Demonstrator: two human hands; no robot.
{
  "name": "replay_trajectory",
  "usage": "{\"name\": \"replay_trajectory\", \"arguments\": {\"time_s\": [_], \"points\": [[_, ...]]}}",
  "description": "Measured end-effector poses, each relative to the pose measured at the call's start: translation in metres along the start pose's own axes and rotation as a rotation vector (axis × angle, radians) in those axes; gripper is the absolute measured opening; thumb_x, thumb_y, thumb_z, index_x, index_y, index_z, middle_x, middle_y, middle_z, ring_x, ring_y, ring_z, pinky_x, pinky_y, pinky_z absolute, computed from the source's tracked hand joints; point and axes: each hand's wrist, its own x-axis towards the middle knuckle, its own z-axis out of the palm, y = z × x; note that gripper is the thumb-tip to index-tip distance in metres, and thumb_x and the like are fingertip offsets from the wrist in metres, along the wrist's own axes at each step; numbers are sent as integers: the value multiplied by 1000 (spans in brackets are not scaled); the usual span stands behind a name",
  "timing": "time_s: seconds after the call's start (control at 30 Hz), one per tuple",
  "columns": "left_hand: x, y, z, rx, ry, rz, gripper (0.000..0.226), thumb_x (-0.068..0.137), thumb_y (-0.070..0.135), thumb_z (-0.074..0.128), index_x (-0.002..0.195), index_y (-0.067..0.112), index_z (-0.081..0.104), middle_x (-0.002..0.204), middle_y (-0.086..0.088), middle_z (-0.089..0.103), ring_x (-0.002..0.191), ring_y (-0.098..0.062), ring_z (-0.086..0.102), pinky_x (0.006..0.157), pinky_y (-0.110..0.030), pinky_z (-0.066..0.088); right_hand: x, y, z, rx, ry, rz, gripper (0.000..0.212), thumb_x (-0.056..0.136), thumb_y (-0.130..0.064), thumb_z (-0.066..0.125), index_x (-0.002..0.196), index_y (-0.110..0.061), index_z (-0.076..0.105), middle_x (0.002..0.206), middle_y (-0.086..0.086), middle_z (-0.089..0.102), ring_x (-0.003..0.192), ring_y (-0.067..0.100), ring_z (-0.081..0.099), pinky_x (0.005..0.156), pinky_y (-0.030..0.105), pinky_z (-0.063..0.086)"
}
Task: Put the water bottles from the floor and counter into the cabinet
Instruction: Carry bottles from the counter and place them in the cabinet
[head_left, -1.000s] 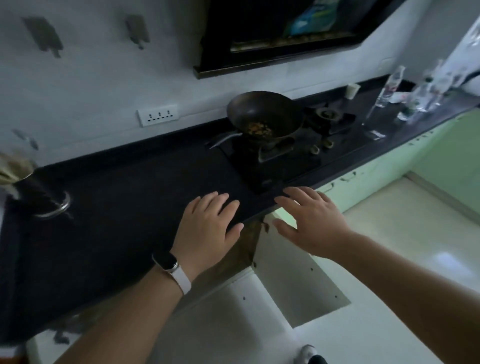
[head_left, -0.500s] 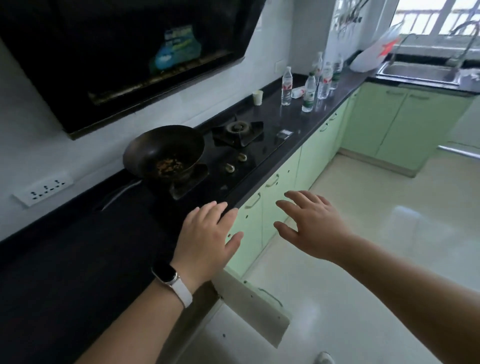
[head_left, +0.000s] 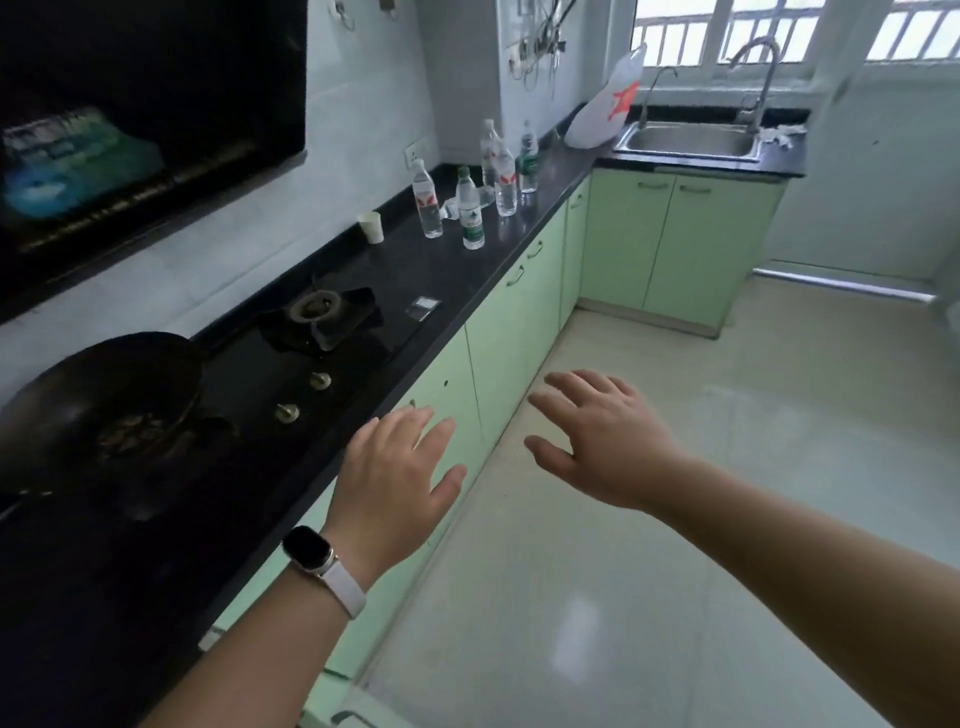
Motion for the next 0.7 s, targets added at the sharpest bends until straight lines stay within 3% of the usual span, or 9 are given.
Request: {"name": "replay_trajectory", "arguments": {"time_s": [0.43,0.7], "points": [[135,72,44,-77,39,211,48,89,45,48,121,14,67,121,-10,66,116,-33,61,96,-50,47,-1,115,-18,-12,49,190,59,90,-61,33,127,-23,59,132,6,58,124,32,51,102,44,39],[222,70,84,-116,59,255,49,90,44,47,123,15,68,124,-10,66,117,-33,61,98,-51,47,54,179,-8,-44,64,263,63,88,-61,32,127,-21,62,133,9,59,125,34,52,101,45,40]]}}
